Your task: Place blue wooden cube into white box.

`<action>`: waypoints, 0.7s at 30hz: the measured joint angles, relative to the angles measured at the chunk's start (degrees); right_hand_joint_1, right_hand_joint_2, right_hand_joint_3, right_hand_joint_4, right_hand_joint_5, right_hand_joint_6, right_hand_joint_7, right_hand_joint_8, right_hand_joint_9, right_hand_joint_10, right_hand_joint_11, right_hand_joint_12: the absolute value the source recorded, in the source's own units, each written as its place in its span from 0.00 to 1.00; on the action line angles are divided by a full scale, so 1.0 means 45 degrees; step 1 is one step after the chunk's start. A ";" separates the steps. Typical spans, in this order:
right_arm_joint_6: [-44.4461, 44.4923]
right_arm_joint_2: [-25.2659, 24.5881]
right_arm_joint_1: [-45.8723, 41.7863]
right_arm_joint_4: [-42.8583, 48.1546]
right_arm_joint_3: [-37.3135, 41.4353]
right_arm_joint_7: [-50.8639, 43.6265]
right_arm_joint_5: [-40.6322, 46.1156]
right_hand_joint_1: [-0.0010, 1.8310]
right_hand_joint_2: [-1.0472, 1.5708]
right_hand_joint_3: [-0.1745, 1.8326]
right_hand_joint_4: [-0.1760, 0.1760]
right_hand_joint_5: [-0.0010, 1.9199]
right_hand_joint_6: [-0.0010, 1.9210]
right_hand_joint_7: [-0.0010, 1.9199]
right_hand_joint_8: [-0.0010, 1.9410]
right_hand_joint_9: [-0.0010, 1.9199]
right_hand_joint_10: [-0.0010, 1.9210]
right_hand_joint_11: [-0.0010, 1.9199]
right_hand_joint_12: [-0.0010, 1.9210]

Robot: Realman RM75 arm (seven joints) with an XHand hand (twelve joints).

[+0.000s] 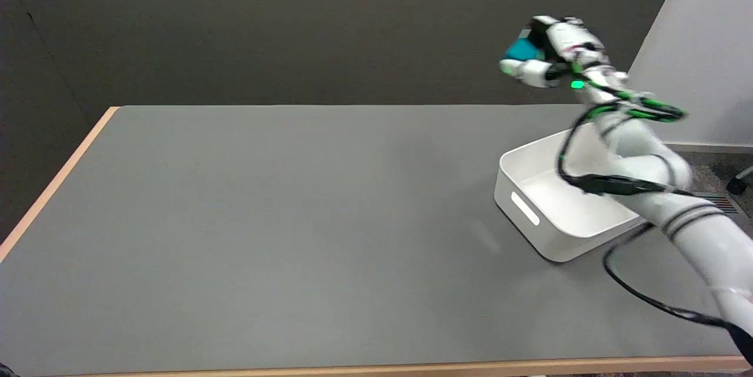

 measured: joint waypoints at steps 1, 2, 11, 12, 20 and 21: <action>-0.0086 0.0020 -0.0325 -0.0201 0.0526 -0.0123 0.0001 0.62 0.85 0.26 0.00 0.30 0.84 0.33 0.85 0.37 1.00 0.00 1.00; -0.0173 0.0033 -0.0620 -0.0381 0.1005 -0.0248 0.0000 0.62 0.84 0.27 0.00 0.31 0.84 0.33 0.85 0.37 1.00 0.01 1.00; -0.0801 -0.0209 -0.3799 -0.2047 0.5503 -0.1136 0.0245 0.64 0.80 0.34 0.00 0.35 0.81 0.37 0.81 0.45 1.00 0.21 1.00; -0.0818 -0.0288 -0.4125 -0.2215 0.5857 -0.1187 0.0361 0.64 0.79 0.35 0.00 0.35 0.81 0.38 0.81 0.46 1.00 0.24 1.00; -0.0078 -0.1322 -0.6834 -0.4177 0.7692 -0.1253 0.1263 0.65 0.77 0.40 0.00 0.37 0.80 0.39 0.80 0.49 1.00 0.34 1.00; 0.0065 -0.1463 -0.7136 -0.4459 0.7778 -0.1227 0.1295 0.65 0.77 0.40 0.00 0.37 0.80 0.39 0.80 0.49 1.00 0.34 1.00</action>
